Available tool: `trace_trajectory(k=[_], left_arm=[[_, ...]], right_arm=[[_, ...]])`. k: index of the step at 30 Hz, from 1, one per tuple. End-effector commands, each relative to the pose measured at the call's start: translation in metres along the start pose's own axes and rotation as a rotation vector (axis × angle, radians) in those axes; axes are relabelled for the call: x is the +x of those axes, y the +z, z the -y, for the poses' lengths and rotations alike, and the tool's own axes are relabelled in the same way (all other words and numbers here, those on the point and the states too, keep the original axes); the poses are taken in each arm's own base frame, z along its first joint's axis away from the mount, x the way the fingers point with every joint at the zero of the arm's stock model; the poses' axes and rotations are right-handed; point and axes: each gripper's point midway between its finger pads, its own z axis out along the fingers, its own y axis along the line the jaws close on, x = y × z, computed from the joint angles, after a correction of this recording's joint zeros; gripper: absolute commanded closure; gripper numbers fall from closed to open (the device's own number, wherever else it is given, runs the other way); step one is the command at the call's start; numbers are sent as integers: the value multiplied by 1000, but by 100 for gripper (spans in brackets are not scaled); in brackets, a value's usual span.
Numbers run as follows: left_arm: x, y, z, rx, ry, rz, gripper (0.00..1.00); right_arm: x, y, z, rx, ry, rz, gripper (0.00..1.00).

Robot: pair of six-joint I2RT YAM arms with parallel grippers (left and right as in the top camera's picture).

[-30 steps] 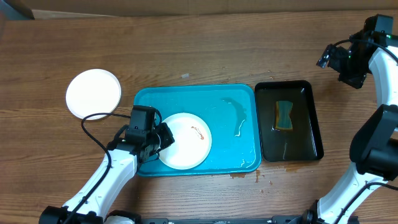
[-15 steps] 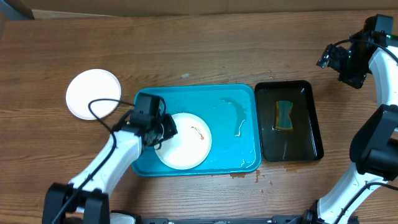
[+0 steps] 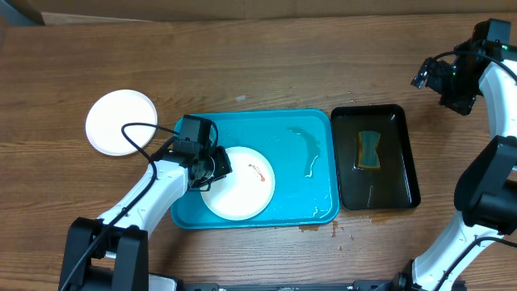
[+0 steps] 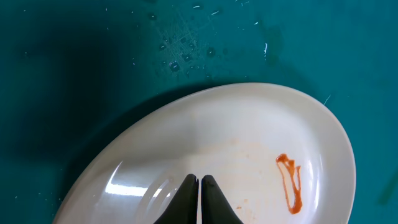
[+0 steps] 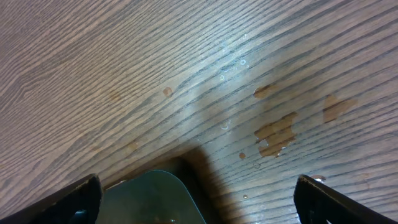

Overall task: Clean dirty plates on tray and stack at the side
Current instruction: 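Grip the white plate rim with the left gripper and slide it right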

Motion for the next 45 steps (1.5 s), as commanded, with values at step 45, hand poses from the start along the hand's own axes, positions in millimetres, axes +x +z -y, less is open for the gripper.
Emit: trace_trajectory(k=[45], left_arm=[[27,-43,-35,-257,88,-215,59]], right_arm=[[-6,-12,-6,-14,-10,36,0]])
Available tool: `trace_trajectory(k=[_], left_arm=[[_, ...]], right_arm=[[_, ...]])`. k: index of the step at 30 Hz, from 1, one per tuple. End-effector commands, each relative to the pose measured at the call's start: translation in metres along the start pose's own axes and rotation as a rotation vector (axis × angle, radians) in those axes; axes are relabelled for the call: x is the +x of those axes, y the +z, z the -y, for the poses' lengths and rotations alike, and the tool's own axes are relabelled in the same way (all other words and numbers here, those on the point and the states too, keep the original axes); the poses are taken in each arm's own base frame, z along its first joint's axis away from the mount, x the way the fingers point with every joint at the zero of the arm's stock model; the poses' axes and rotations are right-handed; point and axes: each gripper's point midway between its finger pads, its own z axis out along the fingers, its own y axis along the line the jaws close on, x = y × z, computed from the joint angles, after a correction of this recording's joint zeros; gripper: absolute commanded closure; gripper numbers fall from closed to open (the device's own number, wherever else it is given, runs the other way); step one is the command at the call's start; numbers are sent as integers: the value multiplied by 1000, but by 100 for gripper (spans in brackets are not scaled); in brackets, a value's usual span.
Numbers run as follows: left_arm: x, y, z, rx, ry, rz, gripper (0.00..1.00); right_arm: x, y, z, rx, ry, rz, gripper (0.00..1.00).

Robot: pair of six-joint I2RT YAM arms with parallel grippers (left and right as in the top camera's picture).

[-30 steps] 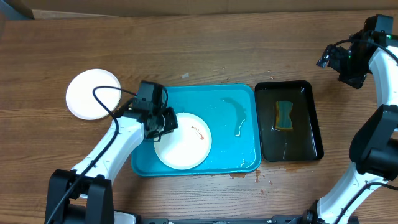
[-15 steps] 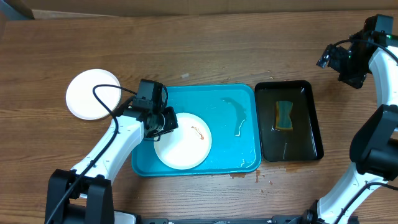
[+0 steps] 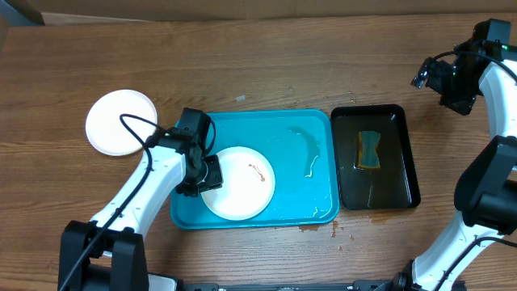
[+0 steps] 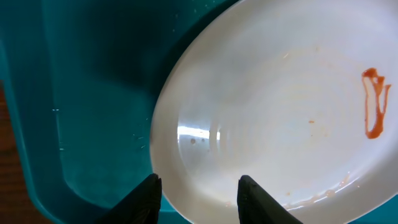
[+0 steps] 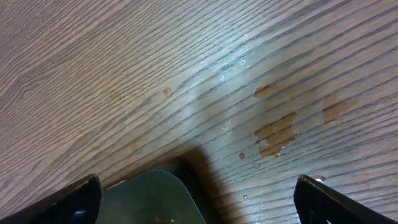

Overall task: Clean dirty plates on tray and stack at the side
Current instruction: 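Grip the white plate rim with the left gripper and slide it right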

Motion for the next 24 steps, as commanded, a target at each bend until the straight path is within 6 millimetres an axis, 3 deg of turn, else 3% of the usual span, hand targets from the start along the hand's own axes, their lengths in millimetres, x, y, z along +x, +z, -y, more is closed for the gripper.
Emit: trace_trajectory(k=[1,7,13,19,24], left_arm=[[0,-1,-3,-23,12,-8,59],[9,16,-20,-91,-29,-9,62],[14,32,-24,-83,-28,1,68],[-1,33,-16,-50,-23,61,81],[-13,32,-1,25,-18,104,75]], right_arm=[[-6,-12,-6,-14,-9,35,0],[-6,-12,-6,-14,-9,35,0],[-6,-12,-6,-14,-9,35,0],[-6,-12,-6,-14,-9,35,0],[-6,-12,-6,-14,-9,35,0]])
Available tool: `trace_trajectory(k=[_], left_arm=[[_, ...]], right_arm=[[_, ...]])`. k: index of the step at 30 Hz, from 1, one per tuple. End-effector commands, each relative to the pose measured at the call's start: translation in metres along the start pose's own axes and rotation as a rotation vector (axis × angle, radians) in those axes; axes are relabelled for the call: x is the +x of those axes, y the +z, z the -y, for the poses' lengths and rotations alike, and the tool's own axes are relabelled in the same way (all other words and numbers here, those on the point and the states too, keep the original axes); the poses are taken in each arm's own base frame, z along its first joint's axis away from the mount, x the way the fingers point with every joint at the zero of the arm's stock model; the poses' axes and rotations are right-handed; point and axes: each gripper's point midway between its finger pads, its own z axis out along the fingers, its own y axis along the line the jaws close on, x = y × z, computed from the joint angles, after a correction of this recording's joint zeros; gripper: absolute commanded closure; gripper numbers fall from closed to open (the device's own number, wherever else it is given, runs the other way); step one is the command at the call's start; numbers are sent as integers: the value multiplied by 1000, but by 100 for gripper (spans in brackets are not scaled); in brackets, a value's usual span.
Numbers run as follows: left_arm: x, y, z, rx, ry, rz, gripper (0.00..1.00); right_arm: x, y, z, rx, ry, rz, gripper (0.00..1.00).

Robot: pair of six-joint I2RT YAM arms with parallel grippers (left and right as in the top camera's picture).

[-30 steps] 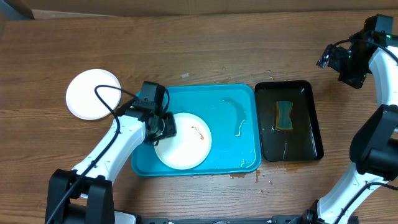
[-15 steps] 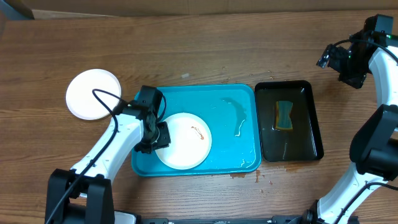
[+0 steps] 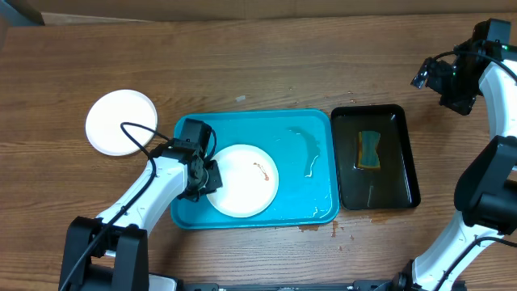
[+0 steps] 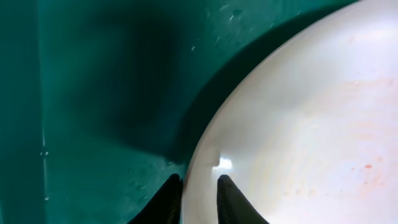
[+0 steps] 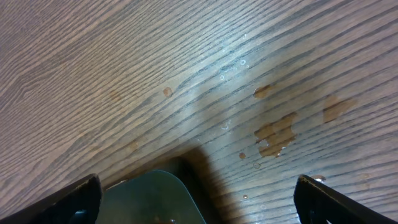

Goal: Clean dirty plates on tray and stack at the side

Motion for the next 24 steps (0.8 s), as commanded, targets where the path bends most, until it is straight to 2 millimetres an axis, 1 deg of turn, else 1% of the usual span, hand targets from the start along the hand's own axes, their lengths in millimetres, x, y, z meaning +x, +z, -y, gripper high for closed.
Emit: trace_trajectory(k=[1,5,12,14,16,19,20,24], left_arm=[[-2,3,10,49,-1,2,73],[-4,3,11,51,-1,9,66],[1,5,6,31,2,-12,68],[0,5,4,19,1,-7,71],[-1,5,2,7,-2,0,78],[-1,5,2,7,-3,0,82],[-1,5,2,7,-3,0,86],[0,7,1,4,-38,2,87]], right_arm=[[-6,-12,-6,-14,-9,35,0],[-6,-12,-6,-14,-9,35,0],[-6,-12,-6,-14,-9,35,0],[-6,-12,-6,-14,-9,35,0],[-6,-12,-6,-14,-9,35,0],[-6,-12,-6,-14,-9,35,0],[-6,-12,-6,-14,-9,35,0],[-6,-12,-6,-14,-9,35,0]])
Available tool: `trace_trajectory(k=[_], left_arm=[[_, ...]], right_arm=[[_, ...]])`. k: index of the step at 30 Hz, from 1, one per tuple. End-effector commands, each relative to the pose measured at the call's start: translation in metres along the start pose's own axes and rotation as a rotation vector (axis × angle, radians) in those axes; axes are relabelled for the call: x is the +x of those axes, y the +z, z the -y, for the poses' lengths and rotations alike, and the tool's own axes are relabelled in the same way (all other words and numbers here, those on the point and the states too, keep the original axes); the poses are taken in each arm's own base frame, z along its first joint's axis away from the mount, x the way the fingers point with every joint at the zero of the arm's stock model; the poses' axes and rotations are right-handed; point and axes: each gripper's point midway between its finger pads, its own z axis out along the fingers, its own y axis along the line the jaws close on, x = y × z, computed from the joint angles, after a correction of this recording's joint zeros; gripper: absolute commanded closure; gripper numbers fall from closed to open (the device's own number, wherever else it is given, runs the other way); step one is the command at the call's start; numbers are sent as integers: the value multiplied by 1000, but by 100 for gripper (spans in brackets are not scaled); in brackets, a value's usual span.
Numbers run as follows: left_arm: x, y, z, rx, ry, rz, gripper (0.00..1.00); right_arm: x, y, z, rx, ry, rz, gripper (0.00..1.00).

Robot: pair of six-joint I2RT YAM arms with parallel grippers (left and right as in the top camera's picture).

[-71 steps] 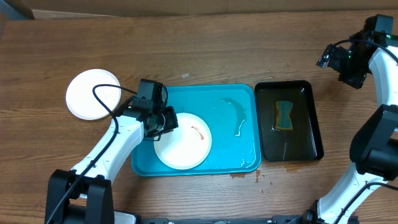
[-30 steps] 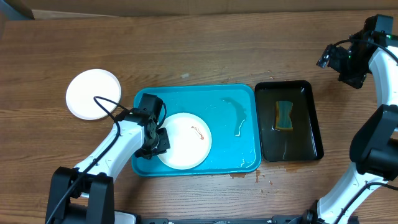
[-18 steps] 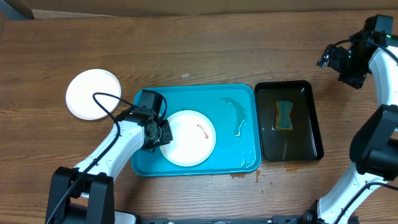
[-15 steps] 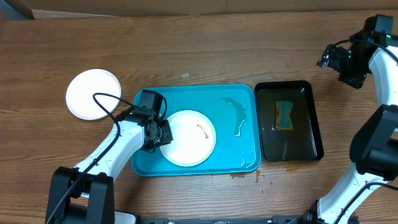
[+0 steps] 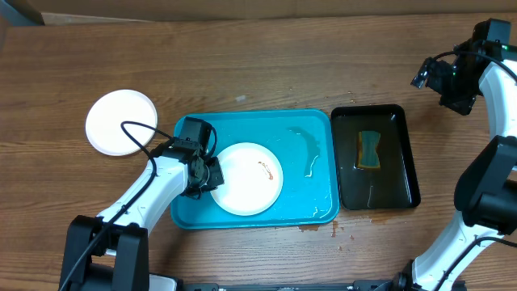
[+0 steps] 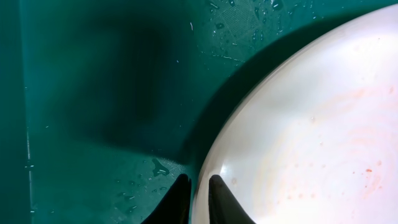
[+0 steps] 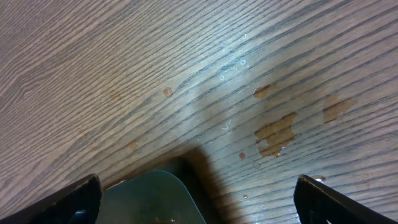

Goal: Clean dirty plates on tray and stack at the side

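A dirty white plate [image 5: 247, 179] with a red sauce streak [image 5: 263, 169] lies in the teal tray [image 5: 307, 121]. My left gripper [image 5: 212, 172] is at the plate's left edge. In the left wrist view its two fingers [image 6: 217, 200] stand almost together, one on each side of the plate's rim [image 6: 205, 168], so the left gripper [image 6: 198, 202] is shut on the plate [image 6: 298, 137]. A clean white plate [image 5: 121, 122] sits on the wood to the left of the tray. My right gripper [image 5: 452, 81] hangs wide open far to the right, holding nothing.
A black tray [image 5: 404, 162] with dark water and a yellow-green sponge [image 5: 369, 149] stands right of the teal tray. Water puddles lie in the teal tray [image 6: 93, 93]. The right wrist view shows wet spots on the wood [image 7: 273, 134] and the black tray's corner [image 7: 161, 199].
The left gripper's fingers have come closer together on the plate's left rim. The plate sits slightly further right in the tray. The right arm has not moved.
First my left gripper was shut, its tips over the plate's inside. Then it stood open at the plate's left edge. Then its fingers straddled the rim, and now they pinch it, with the plate shifted a little to the right. The right gripper stayed open throughout.
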Motion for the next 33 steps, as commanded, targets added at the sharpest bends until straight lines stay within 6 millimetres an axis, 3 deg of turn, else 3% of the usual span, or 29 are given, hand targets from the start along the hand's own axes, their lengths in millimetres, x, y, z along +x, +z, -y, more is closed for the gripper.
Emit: trace_trajectory(k=[1,7,27,33], left_arm=[[4,6,-4,-19,-48,-7,87],[-1,8,-1,-3,-89,17,81],[-21,6,10,46,-45,93,79],[-31,-3,16,52,-12,107,80]], right_arm=[[-6,-12,-6,-14,-9,36,0],[-6,-12,-6,-14,-9,36,0],[-6,-12,-6,-14,-9,36,0],[-6,-12,-6,-14,-9,36,0]])
